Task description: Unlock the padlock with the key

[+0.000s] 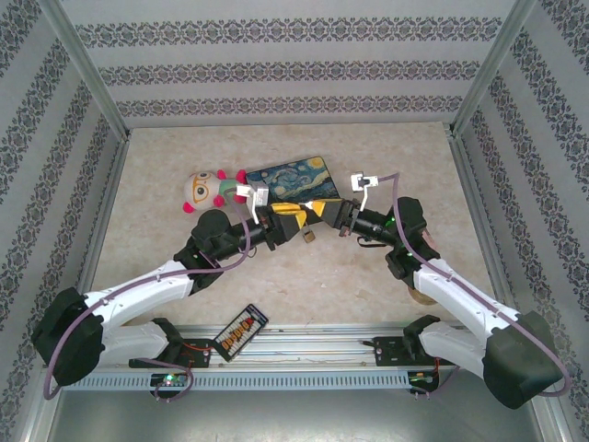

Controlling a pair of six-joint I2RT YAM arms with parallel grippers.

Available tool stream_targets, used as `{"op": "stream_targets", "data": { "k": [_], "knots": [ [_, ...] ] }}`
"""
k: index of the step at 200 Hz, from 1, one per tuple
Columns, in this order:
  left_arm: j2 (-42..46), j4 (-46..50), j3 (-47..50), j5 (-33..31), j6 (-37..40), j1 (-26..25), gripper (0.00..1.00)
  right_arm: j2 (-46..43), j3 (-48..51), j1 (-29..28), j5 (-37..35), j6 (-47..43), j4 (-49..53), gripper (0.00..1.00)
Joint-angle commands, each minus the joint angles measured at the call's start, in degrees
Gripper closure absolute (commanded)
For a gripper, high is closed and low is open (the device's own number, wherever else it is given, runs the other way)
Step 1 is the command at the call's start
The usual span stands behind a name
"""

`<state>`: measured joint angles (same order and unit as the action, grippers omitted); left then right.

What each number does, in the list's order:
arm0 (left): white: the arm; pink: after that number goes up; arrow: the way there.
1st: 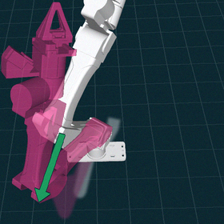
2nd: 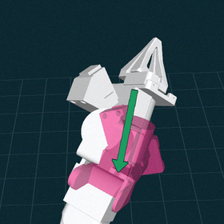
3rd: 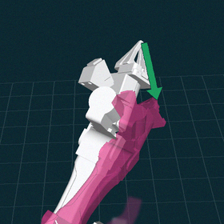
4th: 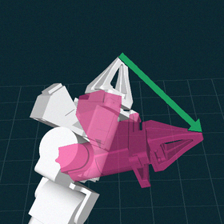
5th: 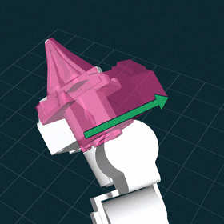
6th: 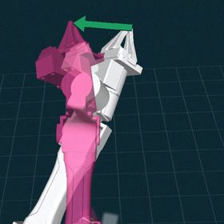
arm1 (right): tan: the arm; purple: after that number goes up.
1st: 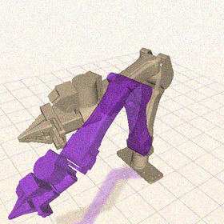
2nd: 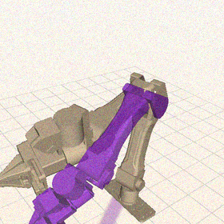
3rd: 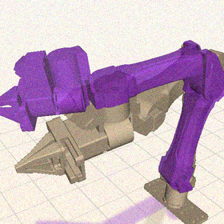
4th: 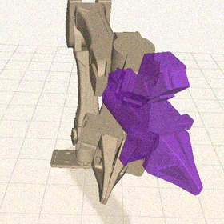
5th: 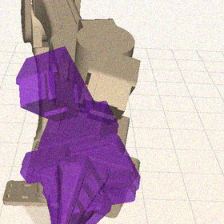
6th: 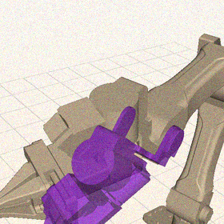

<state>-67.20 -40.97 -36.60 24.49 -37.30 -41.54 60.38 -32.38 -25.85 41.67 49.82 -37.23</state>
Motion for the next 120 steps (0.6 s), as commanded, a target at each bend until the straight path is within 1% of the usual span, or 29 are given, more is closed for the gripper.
{"op": "stream_targets", "data": {
  "k": [1,28,66,84,95,102,120],
  "knots": [
    [-0.11,-5.52,-1.99,3.05,-1.29,0.66,0.62,-0.65,-1.54,-0.92,1.2,0.56,-3.2,1.0],
    [-0.08,-5.6,-1.39,2.15,-1.11,0.83,0.67,-0.57,-2.01,-1.36,1.2,0.77,-3.2,1.0],
    [0.13,-7.12,-0.07,0.82,-2.19,1.84,0.69,-0.54,-2.47,-1.58,1.22,1.24,-3.2,1.0],
    [0.8,-8.68,1.11,0.78,-3.74,2.9,0.68,-0.86,-2.59,-1.58,0.92,1.32,-3.03,1.0],
    [1.78,-9.08,1.99,0.21,-4.08,3.58,0.64,-1.02,-2.6,-1.58,0.65,1.36,-2.93,1.0],
    [2.65,-8.4,2.47,-0.47,-3.88,3.79,0.62,-1.05,-2.6,-1.58,0.57,1.48,-2.85,1.0],
    [5.07,-4.28,2.64,-2.23,-1.92,3.84,0.59,-1.04,-2.76,-1.65,0.52,1.67,-2.84,1.0]
  ]
}}
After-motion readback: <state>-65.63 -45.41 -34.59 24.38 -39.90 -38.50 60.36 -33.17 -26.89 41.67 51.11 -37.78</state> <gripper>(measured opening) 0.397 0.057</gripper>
